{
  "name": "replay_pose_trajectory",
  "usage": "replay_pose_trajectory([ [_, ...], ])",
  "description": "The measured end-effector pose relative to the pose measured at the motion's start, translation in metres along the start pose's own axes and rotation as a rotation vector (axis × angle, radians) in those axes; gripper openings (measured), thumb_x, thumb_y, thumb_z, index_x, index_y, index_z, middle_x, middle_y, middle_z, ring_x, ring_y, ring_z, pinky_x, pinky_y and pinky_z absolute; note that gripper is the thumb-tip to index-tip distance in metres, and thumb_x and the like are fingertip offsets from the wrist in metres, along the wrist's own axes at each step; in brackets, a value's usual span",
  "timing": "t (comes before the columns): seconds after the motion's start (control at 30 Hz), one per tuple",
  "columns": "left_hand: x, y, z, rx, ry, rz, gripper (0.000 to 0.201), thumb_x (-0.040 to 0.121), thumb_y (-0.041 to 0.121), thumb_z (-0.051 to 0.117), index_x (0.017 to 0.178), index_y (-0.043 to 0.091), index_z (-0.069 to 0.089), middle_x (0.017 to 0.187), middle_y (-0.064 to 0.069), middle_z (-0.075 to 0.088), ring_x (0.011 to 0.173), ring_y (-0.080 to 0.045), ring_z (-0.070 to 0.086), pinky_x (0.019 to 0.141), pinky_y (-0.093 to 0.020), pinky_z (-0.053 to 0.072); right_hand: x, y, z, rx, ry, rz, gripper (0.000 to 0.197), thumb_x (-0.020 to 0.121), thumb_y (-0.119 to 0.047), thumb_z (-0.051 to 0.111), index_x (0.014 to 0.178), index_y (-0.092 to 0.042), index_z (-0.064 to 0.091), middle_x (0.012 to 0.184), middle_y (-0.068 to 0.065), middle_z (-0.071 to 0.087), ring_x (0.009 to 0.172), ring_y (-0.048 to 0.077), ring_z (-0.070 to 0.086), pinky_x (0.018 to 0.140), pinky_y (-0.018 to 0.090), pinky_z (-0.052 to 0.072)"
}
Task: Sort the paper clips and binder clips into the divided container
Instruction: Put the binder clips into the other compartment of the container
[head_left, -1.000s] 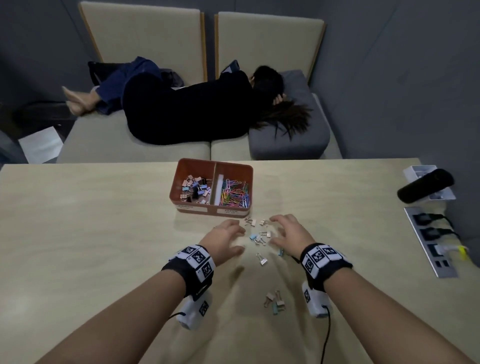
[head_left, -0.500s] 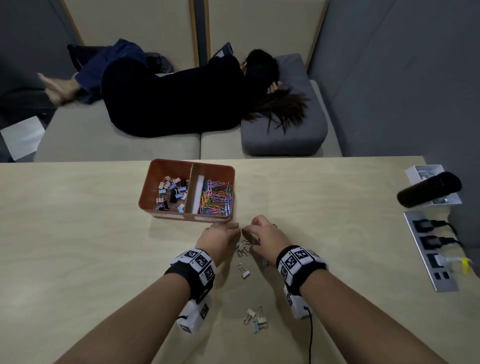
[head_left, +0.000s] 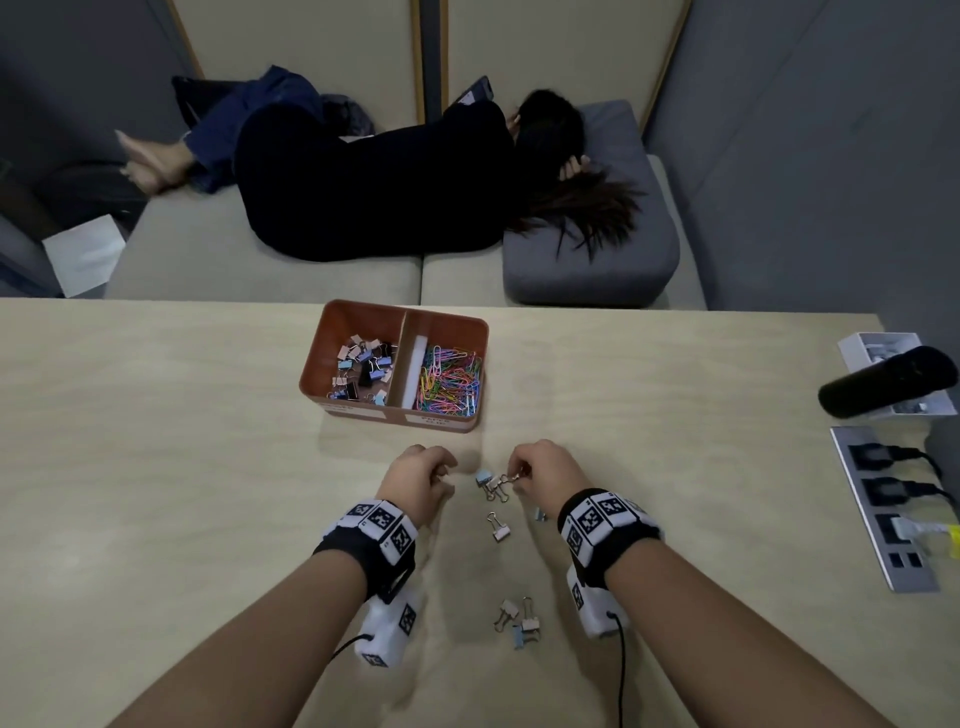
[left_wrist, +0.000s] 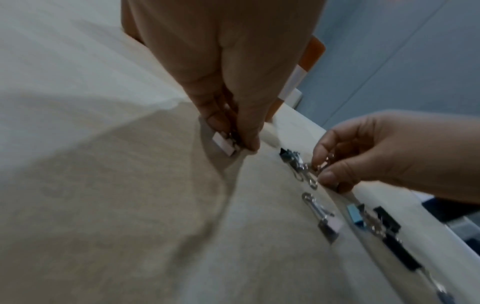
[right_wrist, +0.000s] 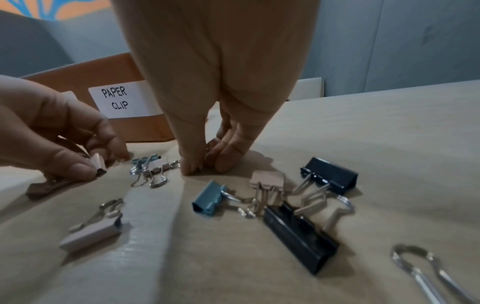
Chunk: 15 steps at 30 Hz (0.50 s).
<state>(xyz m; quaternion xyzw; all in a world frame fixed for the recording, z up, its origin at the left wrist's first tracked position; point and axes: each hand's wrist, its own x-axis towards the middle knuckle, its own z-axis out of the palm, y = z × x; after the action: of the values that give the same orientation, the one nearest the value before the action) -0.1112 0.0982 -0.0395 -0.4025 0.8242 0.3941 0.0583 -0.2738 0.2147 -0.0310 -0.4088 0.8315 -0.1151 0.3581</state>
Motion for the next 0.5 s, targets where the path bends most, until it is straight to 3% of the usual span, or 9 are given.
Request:
replay_pose_trajectory([
  [0.07,0.001,-0.002,-0.005,0.013,-0.034,-0.034,0.019,0.076,0.01,0.068,0.095,0.014,0.07,0.086,-0.002,0.051,0.08,-0.02,0.052,0.077,-0.023,0.042,-0.001,-0.001,0.0,-0.001,0.006,0.014,0.014,0.076,-0.004,0.066,0.078,-0.018,0.067,0.094,0.009,0.061,0.074,0.028,0.066,0.068,0.033,0.055],
  [0.2,-0.002,-0.008,-0.012,-0.075,-0.024,-0.067,0.009,0.077,0.011,0.07,0.085,0.014,0.071,0.083,-0.005,0.059,0.075,-0.018,0.055,0.067,-0.022,0.044,-0.002,-0.001,0.006,-0.034,0.057,-0.003,0.011,0.079,-0.006,0.062,0.082,-0.013,0.07,0.099,0.012,0.06,0.089,0.029,0.061,0.078,0.032,0.049],
  [0.3,-0.006,-0.009,-0.019,-0.207,0.005,-0.076,0.007,0.079,0.011,0.072,0.085,0.013,0.069,0.079,-0.008,0.066,0.067,-0.018,0.059,0.053,-0.015,0.046,-0.005,0.001,0.01,-0.028,0.082,-0.027,0.011,0.08,-0.005,0.062,0.083,-0.011,0.071,0.096,0.012,0.059,0.09,0.028,0.059,0.079,0.031,0.045],
  [0.4,-0.008,-0.012,-0.025,-0.245,0.014,-0.064,0.011,0.076,0.014,0.075,0.084,0.014,0.069,0.076,-0.007,0.066,0.068,-0.018,0.059,0.058,-0.021,0.047,-0.011,0.003,0.009,-0.004,0.101,-0.046,0.008,0.08,-0.006,0.063,0.081,-0.011,0.069,0.087,0.003,0.05,0.079,0.022,0.054,0.075,0.028,0.042],
  [0.5,-0.011,-0.015,-0.029,-0.149,-0.021,-0.037,0.012,0.072,0.017,0.079,0.079,0.017,0.068,0.08,-0.001,0.06,0.071,-0.016,0.058,0.06,-0.018,0.045,-0.014,0.005,0.005,0.043,0.111,-0.049,0.005,0.078,-0.006,0.069,0.082,-0.009,0.068,0.09,0.001,0.049,0.076,0.015,0.05,0.069,0.018,0.037],
])
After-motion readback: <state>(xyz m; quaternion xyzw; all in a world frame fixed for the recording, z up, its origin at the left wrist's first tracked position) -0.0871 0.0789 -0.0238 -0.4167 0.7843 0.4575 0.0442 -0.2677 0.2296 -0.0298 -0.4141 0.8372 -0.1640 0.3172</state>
